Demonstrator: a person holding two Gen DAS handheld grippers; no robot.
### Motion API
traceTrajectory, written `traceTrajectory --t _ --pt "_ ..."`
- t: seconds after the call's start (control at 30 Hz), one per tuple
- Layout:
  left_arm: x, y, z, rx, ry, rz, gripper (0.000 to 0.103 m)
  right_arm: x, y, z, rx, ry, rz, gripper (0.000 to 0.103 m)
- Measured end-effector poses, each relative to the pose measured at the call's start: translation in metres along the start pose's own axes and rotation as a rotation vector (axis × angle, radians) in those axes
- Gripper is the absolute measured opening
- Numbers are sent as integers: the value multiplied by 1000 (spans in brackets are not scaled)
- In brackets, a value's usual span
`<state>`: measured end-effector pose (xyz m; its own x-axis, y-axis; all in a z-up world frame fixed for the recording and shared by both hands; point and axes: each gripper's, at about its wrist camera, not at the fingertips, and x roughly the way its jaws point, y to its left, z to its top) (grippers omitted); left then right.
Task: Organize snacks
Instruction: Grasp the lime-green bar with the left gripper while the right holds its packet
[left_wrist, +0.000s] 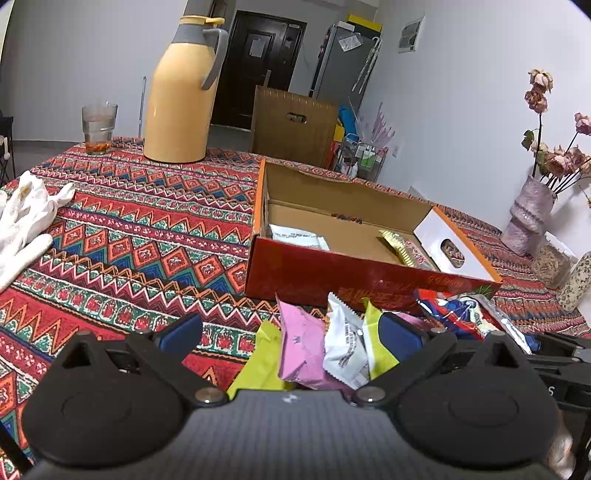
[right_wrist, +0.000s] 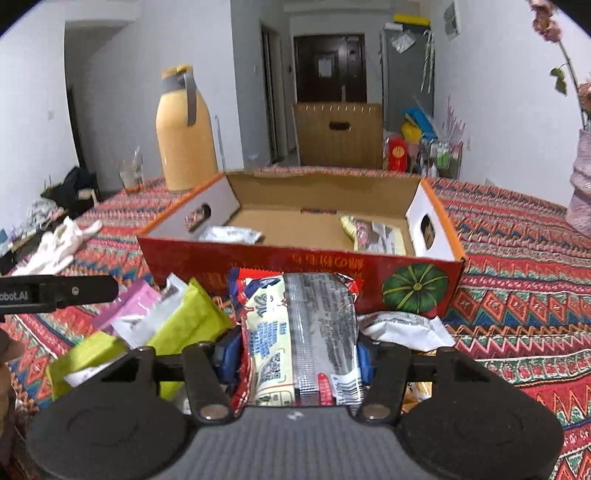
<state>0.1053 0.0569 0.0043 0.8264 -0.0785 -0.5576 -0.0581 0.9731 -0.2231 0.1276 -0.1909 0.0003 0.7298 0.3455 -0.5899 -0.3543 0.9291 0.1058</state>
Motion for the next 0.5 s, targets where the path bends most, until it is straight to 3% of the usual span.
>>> traceTrajectory --t 0.3,0.5 --pt "-18 -2 1 43 -14 50 103 -38 0 -11 34 -118 -30 57" --pt "-18 4 -6 91 24 110 103 -58 -5 -22 48 -169 -58 57"
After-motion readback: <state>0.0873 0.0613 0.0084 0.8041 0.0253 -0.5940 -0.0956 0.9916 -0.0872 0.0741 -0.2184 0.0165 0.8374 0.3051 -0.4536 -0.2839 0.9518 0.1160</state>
